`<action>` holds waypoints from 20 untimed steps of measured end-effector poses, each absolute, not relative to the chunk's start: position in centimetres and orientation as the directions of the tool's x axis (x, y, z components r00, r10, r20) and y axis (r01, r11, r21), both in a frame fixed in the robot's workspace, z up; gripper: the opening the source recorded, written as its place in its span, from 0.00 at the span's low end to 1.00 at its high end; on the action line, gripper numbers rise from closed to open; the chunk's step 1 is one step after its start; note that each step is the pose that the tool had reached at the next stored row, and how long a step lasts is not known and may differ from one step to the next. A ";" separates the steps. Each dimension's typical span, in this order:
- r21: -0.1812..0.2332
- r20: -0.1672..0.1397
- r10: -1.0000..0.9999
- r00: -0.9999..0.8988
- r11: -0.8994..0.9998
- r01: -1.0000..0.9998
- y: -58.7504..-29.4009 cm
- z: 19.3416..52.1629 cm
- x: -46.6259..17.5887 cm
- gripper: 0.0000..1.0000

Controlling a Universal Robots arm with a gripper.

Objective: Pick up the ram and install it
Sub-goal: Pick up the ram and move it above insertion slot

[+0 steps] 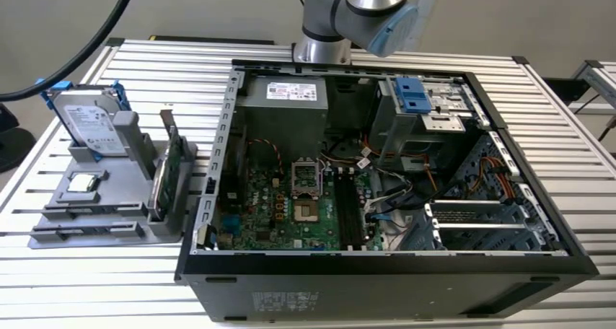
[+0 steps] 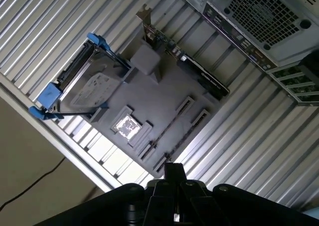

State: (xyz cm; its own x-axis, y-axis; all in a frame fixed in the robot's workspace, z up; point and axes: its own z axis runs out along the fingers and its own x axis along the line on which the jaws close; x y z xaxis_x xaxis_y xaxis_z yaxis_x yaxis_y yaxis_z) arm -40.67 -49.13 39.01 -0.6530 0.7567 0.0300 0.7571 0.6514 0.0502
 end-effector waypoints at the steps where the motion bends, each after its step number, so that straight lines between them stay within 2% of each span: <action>1: 0.050 0.030 0.759 -0.650 0.648 0.760 -49.1 39.0 -40.7 0.00; 20: 0.050 0.030 0.803 -0.596 0.594 0.803 -49.1 39.0 -40.7 0.00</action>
State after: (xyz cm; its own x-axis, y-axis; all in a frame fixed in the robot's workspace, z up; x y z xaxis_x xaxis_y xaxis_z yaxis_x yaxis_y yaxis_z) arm -40.66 -49.13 39.01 -0.5956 0.8027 0.0299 0.8030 0.5939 0.0501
